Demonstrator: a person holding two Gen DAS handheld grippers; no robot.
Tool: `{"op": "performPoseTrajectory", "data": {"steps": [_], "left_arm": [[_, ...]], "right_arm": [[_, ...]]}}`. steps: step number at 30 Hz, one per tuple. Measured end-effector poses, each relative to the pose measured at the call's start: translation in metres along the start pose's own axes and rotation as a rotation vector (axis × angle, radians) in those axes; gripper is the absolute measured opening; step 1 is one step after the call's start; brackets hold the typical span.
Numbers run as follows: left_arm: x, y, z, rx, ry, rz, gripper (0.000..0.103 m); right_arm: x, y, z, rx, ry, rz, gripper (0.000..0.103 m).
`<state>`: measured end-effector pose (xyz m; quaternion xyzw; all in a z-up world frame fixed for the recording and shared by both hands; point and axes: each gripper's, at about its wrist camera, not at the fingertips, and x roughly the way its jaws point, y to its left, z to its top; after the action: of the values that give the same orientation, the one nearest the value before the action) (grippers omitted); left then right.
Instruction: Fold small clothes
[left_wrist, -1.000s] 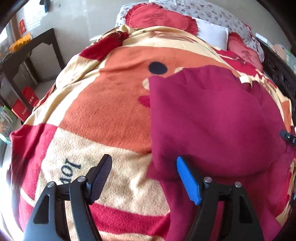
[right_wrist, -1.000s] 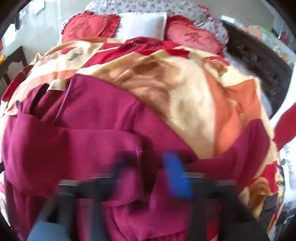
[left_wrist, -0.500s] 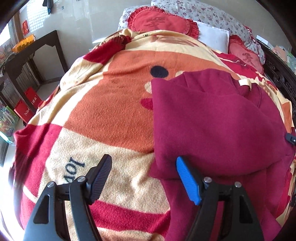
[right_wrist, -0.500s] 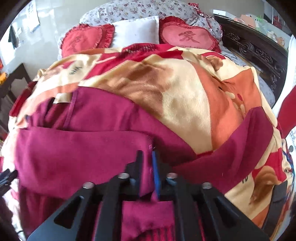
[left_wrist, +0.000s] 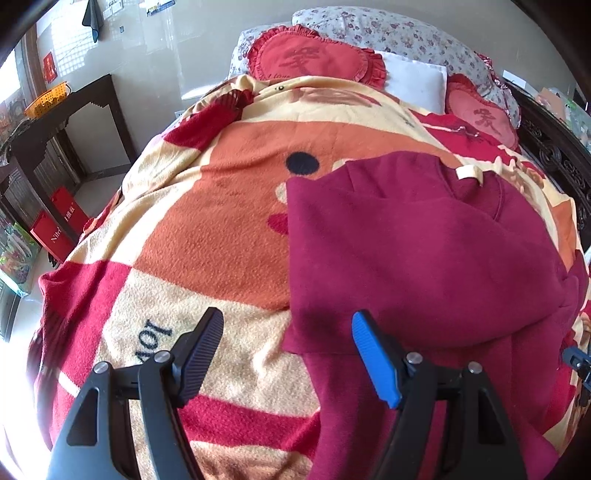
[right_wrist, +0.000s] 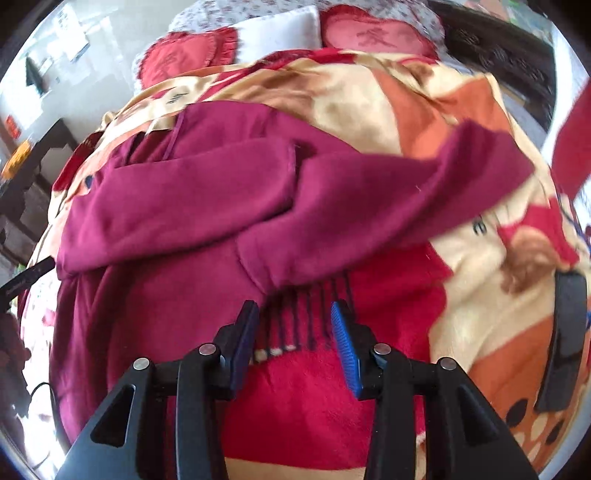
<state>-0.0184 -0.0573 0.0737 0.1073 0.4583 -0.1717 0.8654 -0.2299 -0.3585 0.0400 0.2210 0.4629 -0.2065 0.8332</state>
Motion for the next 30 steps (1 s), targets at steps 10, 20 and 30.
{"op": "performPoseTrajectory", "data": {"steps": [10, 20, 30], "left_arm": [[0.0, -0.019, 0.007, -0.007, 0.012, -0.045, 0.077], [0.0, -0.038, 0.005, 0.051, 0.011, -0.049, 0.077], [0.008, -0.036, 0.002, 0.044, 0.039, -0.049, 0.077]], "right_arm": [[0.017, -0.021, 0.009, 0.168, -0.002, 0.077, 0.034], [-0.002, -0.081, 0.03, 0.347, -0.104, 0.005, 0.034], [0.01, -0.186, 0.067, 0.566, -0.117, -0.087, 0.034]]}}
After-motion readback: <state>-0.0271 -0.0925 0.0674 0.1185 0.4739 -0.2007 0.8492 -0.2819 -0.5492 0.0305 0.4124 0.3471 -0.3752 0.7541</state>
